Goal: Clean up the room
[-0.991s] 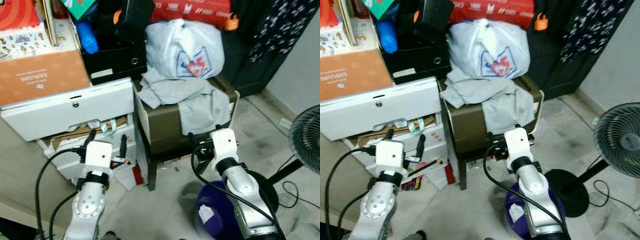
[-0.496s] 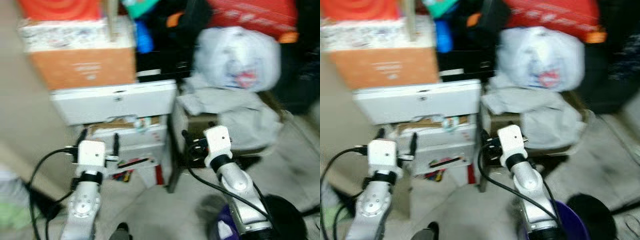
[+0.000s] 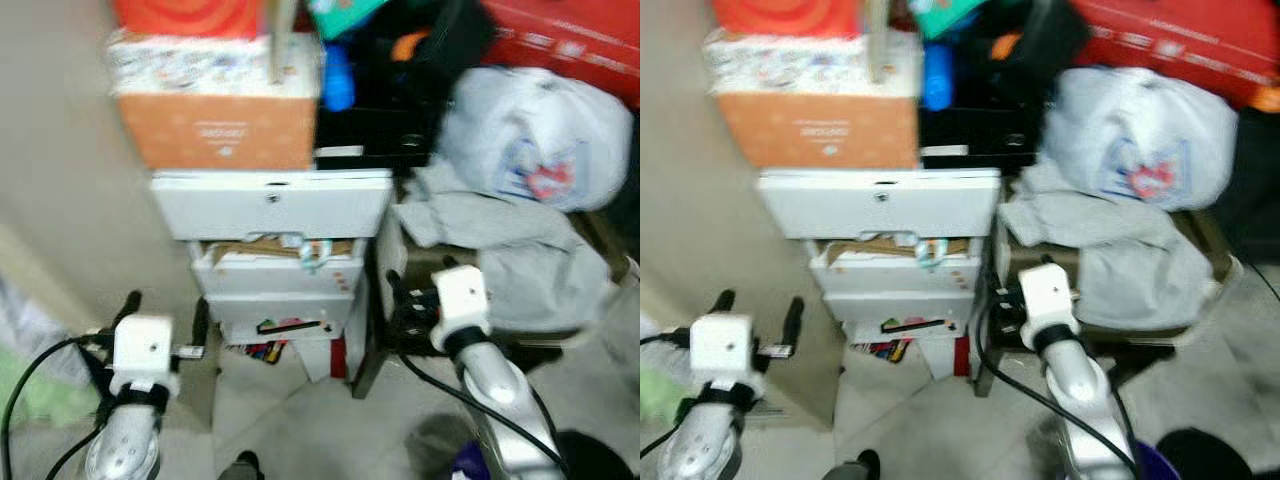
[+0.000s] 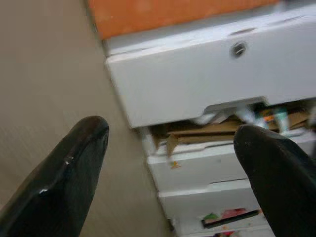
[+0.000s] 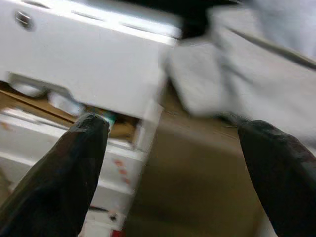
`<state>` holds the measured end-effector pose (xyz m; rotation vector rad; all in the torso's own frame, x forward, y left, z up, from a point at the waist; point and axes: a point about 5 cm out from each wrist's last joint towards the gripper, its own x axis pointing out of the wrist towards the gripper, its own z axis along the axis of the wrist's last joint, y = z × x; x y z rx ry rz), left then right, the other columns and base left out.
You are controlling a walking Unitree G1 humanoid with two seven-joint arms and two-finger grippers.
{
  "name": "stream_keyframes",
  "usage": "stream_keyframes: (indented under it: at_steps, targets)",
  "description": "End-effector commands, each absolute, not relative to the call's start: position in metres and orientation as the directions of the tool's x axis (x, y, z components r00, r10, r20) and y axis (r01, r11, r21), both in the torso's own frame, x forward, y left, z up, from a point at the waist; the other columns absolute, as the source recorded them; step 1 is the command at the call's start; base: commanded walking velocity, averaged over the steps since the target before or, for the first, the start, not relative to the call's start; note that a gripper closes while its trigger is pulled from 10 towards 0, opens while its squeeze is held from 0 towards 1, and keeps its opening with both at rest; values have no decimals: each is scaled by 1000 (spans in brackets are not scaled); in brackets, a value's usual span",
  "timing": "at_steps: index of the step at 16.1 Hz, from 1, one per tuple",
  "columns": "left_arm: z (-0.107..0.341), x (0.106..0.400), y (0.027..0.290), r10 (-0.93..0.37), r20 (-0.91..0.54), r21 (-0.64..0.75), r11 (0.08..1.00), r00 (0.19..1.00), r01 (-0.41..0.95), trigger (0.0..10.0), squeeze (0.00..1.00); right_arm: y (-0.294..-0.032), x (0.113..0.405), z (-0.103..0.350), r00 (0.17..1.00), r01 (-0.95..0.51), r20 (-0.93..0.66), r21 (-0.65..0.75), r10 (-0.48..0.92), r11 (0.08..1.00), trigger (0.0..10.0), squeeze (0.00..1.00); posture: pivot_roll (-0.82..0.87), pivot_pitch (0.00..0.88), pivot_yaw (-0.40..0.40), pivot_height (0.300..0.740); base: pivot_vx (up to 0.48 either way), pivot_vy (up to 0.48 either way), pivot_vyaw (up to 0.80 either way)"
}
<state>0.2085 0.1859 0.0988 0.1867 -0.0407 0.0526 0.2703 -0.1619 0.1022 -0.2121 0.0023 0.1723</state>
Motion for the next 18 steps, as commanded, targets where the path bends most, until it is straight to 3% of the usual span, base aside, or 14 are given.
stream_keyframes:
  at_steps: [1,5,18]
  targets:
    - [96,197,187,40,16,194,980,999,-43,10000,0,-173,260,100,988,-154,-43,-214,148,965,10000,0,-24,128,-73,740,0,0,0]
    - [95,194,190,43,2,200,979,999,-43,10000,0,-170,245,93,983,-181,-77,-214,168,960,10000,0,-24,133,-72,740,0,0,0]
    - [102,208,179,6,20,179,984,1000,-10,10000,0,-162,252,96,979,-200,-77,-214,188,956,10000,0,-27,150,-74,740,0,0,800]
